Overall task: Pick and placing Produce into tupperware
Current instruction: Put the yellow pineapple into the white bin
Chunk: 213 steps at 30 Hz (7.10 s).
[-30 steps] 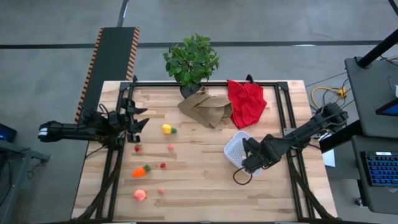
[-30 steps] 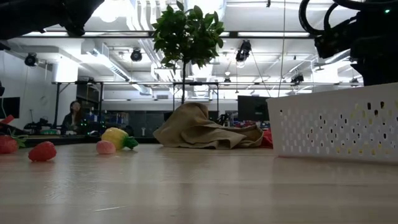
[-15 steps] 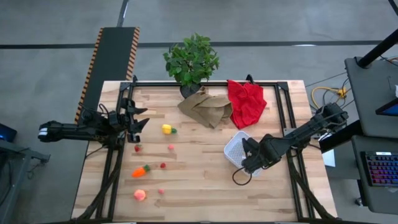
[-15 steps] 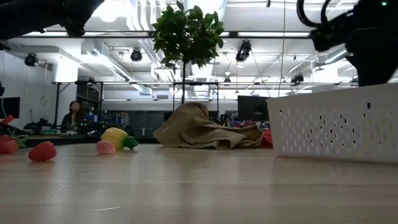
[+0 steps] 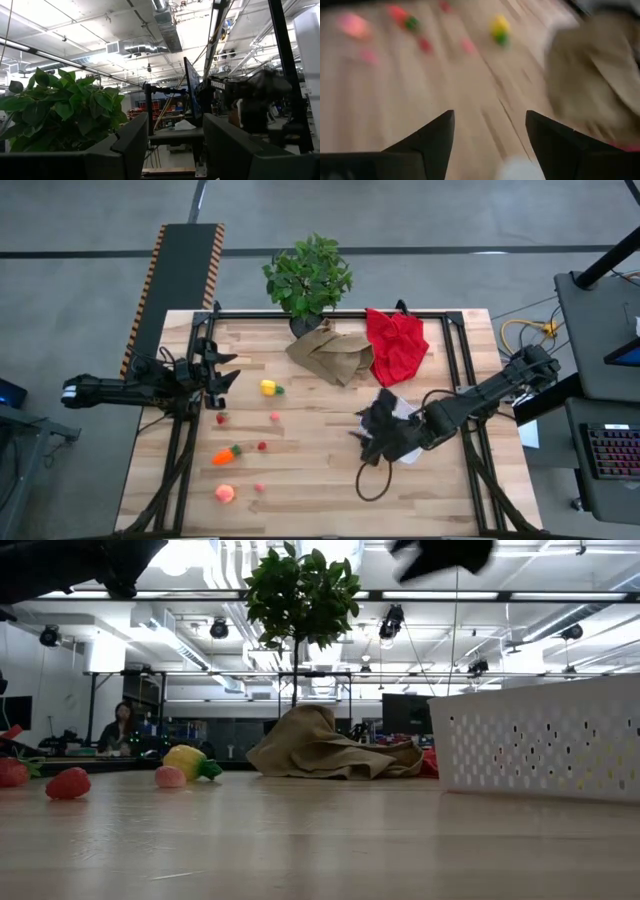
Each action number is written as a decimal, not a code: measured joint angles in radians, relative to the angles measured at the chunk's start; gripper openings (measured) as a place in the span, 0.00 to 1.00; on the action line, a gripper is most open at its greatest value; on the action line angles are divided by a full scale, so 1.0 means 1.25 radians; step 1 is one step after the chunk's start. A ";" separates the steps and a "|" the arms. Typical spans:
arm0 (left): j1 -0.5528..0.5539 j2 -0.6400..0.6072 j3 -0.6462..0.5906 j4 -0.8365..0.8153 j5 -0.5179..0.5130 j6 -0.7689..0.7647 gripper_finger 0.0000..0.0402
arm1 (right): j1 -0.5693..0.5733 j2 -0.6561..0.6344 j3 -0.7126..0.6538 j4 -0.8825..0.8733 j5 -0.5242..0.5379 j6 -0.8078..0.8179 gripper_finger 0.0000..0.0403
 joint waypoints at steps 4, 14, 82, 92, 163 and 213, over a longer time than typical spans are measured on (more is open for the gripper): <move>0.000 0.000 0.000 0.000 0.000 0.000 0.44 | -0.024 0.001 -0.048 0.265 -0.173 -0.207 0.59; 0.000 0.000 -0.005 0.000 0.000 0.000 0.44 | -0.139 0.050 -0.171 0.597 -0.404 -0.328 0.59; 0.000 0.005 -0.008 -0.044 0.000 -0.039 0.44 | -0.232 -0.767 -0.874 0.683 -0.298 -0.374 0.02; 0.000 0.005 -0.008 -0.045 0.000 -0.042 0.44 | -0.344 -0.824 -0.889 0.640 -0.339 -0.446 0.02; 0.061 0.610 0.374 -0.752 -0.125 -0.107 0.77 | -0.280 -1.050 -0.916 0.500 -0.242 -0.458 0.02; 0.090 0.873 0.400 -0.810 -0.119 -0.033 0.43 | -0.280 -1.050 -0.916 0.464 -0.241 -0.458 0.02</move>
